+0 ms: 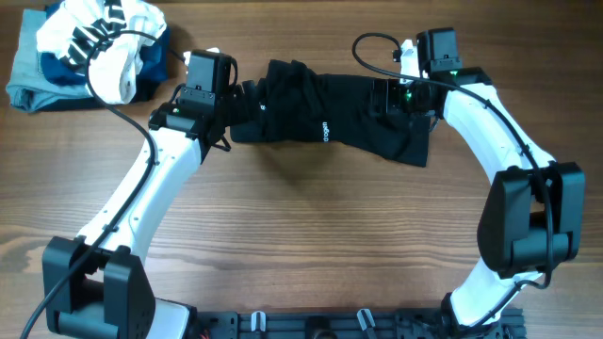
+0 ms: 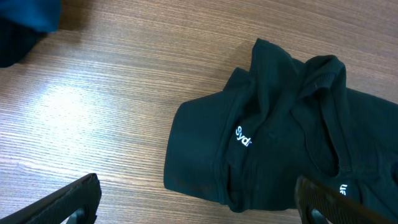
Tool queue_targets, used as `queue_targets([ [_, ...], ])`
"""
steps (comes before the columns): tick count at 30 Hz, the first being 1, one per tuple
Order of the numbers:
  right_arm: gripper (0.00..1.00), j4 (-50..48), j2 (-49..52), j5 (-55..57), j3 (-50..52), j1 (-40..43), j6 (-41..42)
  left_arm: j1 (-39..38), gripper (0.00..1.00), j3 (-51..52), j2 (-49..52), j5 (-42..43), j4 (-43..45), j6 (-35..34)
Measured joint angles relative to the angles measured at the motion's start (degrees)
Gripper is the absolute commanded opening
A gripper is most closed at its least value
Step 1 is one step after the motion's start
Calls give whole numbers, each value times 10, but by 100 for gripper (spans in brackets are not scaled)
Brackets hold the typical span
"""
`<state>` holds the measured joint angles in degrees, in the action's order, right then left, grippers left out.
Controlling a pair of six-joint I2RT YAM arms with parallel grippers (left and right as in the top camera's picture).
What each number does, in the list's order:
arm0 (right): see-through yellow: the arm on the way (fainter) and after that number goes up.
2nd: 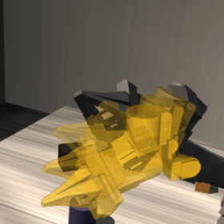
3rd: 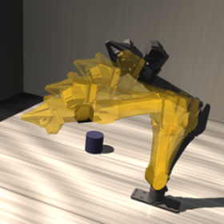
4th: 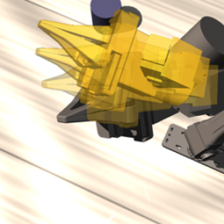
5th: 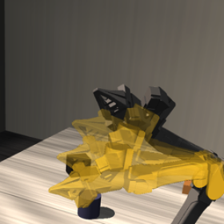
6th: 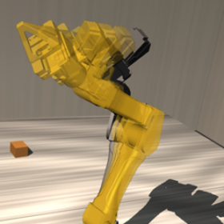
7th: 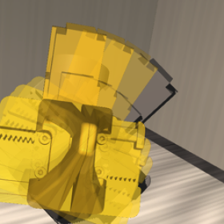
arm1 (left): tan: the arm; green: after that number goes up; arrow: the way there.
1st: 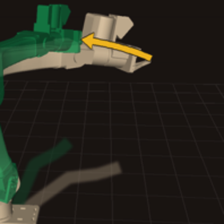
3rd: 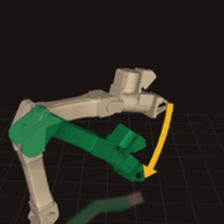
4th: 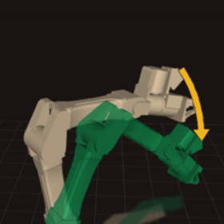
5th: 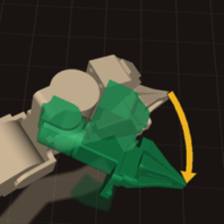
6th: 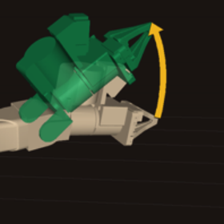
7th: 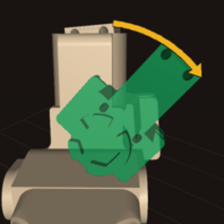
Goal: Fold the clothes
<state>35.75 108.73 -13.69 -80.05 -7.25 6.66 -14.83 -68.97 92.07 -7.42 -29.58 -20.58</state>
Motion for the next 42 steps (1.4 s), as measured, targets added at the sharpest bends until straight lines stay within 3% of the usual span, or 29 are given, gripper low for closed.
queue_targets([
  [5, 100, 59, -10, -6, 0, 0, 2, 0, 100, 0, 0, 0, -1, 0],
  [11, 86, 104, -19, 3, 9, 0, 8, 0, 100, 0, 0, 0, -2, 0],
  [14, 64, 56, -21, 5, 57, 0, 16, 0, 100, 0, 0, 0, -3, 0],
  [16, 57, 33, -21, 7, 77, 0, 21, 0, 100, 0, 0, 0, -5, 0],
  [18, 35, 27, -21, 7, 83, 0, 23, 0, 100, 0, 0, 0, -7, 0],
  [19, 16, 25, -21, 8, 83, 0, 26, 0, 100, 0, 0, 0, -7, 0],
  [21, 4, 17, -21, 8, 83, 0, 29, 0, 100, 0, 0, 0, -7, 0],
  [27, 6, 12, -24, -27, 83, -20, 37, 0, 100, 0, 0, 0, -7, 0],
  [28, 12, 12, -26, -29, 83, -29, 36, 0, 100, 0, 0, 0, -7, 0],
  [30, 36, 9, -30, -34, 83, -57, 38, 0, 100, 0, 0, 0, -7, 0],
  [32, 66, 2, -33, -39, 82, -95, 37, 0, 100, 0, 0, 0, -8, 0],
  [34, 89, -10, -33, -39, 82, -122, 39, 0, 100, 0, 0, 0, -8, 0],
  [42, 95, -30, -33, 2, 57, -96, 50, 0, 100, 0, 0, 0, -8, 0],
])
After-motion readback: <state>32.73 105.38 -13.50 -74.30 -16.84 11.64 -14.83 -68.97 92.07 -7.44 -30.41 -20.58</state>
